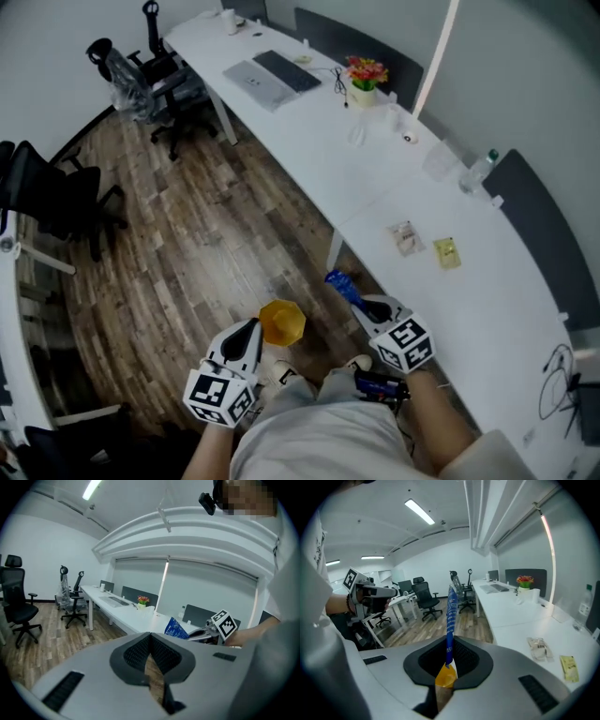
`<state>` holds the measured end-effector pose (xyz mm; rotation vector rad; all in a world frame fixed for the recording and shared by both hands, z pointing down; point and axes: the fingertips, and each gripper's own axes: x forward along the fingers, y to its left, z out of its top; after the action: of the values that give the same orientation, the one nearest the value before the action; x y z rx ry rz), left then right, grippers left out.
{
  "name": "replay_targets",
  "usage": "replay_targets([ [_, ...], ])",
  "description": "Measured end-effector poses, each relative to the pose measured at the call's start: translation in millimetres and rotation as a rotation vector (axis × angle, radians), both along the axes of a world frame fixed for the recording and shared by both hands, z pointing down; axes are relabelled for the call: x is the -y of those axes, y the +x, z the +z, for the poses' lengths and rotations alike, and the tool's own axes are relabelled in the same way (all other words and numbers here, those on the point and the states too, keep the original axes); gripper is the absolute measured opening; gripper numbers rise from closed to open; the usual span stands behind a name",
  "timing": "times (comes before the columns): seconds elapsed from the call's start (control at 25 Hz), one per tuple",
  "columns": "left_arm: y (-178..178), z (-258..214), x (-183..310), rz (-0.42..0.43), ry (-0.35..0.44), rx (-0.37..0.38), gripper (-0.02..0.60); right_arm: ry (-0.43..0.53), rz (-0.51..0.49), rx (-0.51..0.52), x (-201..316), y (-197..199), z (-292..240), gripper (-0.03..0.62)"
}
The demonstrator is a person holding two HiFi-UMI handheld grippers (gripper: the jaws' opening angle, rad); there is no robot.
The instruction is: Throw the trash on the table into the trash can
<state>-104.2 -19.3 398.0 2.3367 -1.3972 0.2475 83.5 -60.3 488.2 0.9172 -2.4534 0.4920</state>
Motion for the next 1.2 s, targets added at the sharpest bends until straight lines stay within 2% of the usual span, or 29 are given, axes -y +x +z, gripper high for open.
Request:
replay_targets([
  [0.2,-57,-2,-16,-0.088,0.009,-0.001,0.002,-0.002,-0.112,0.006,1,-73,-4,0.043],
  [0.4,-95,0,-30,-0.200,0.007,-0.004,0.002,-0.028,-0.222,0.012,0,-116,2,0.043],
  [0.6,-109,4,-43,-0.300,-0.022,-0.015,0.002,-0.048,-0.318,-0.007,3,-134,9,0.043],
  [0.84,-113,16,-56,-0.370,-0.038,-0.027,0.002,-0.078,-0.402,-0.034,4,-144,24,0.043],
  [1.2,-133,76,-65,-0.437,-0.095,-0.057,0.002,-0.151,-0.514,-0.105,-1,-170,101,0.043],
])
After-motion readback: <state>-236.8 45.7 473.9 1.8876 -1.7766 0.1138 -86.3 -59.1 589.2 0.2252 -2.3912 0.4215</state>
